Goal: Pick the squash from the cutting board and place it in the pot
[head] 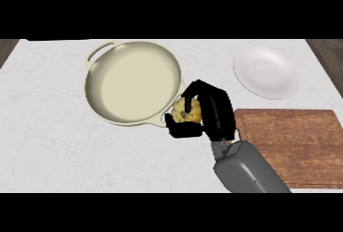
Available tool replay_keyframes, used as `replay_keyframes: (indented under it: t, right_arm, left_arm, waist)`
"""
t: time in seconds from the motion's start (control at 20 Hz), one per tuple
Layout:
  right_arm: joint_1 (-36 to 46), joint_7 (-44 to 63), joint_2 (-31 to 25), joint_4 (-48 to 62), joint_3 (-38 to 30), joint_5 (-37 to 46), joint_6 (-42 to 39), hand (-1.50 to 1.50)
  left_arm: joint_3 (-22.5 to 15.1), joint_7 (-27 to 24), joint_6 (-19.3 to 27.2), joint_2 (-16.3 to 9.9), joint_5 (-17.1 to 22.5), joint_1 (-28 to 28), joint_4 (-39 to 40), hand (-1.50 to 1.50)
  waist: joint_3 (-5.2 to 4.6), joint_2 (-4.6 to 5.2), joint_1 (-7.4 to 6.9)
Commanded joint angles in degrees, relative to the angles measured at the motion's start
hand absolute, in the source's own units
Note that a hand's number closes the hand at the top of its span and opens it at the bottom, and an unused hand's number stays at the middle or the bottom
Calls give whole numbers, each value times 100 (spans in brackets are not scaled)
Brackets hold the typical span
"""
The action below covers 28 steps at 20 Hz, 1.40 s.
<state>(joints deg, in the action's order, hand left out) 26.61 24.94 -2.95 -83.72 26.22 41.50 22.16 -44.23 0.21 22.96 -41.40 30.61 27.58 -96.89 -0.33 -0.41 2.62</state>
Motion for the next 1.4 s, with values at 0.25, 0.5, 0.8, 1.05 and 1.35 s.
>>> replay_keyframes:
  t: [0.25, 0.5, 0.8, 1.05, 1.35]
  right_arm:
    - [1592, 1373, 290, 962, -66, 466, -1023, 150]
    - [2317, 1843, 176, 1791, 86, 904, -1684, 150]
    - [2811, 2450, 293, 2804, 282, 983, -2501, 150]
    - [2973, 3137, 295, 3349, -109, 55, -3053, 150]
    - [3469, 3072, 295, 3623, -222, -490, -3029, -150]
  left_arm:
    - [598, -317, -142, 199, -202, -1615, -310, 0]
    - [561, -360, -41, 171, -225, -1722, -155, 0]
    - [484, -368, -55, 132, -145, -1861, -245, 0]
    - [321, -371, -97, 70, -175, -1964, -198, 0]
    - [265, -288, -89, 141, -121, -2287, -192, 0]
  waist:
    - [-16, 68, -127]
    - [-33, 91, -184]
    - [-23, 170, -335]
    - [-11, 233, -500]
    - [9, 245, -596]
